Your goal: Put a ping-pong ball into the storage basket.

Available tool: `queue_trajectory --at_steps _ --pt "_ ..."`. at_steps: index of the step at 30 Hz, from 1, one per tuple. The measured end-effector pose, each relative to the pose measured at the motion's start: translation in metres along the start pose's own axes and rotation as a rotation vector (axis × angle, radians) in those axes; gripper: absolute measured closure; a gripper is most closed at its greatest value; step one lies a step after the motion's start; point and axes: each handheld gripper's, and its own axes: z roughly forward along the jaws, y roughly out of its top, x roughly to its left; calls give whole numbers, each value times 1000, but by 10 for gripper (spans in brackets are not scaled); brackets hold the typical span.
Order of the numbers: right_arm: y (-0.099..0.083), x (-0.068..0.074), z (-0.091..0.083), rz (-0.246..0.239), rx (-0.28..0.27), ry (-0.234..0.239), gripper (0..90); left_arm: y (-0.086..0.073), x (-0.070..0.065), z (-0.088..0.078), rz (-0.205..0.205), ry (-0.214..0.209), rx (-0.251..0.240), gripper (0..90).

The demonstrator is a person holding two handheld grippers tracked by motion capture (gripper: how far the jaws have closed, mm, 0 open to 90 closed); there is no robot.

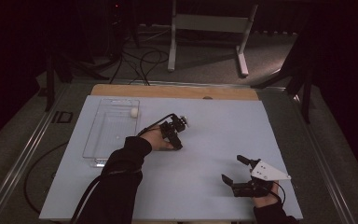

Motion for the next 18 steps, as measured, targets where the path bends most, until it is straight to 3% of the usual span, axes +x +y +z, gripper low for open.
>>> queue_trajectory --at_steps 12,18 --pt "0 0 0 1 0 -1 88 0 -2 -1 16 -14 11 514" --pt "0 0 0 1 1 -1 88 -1 -5 -5 43 -20 12 516"
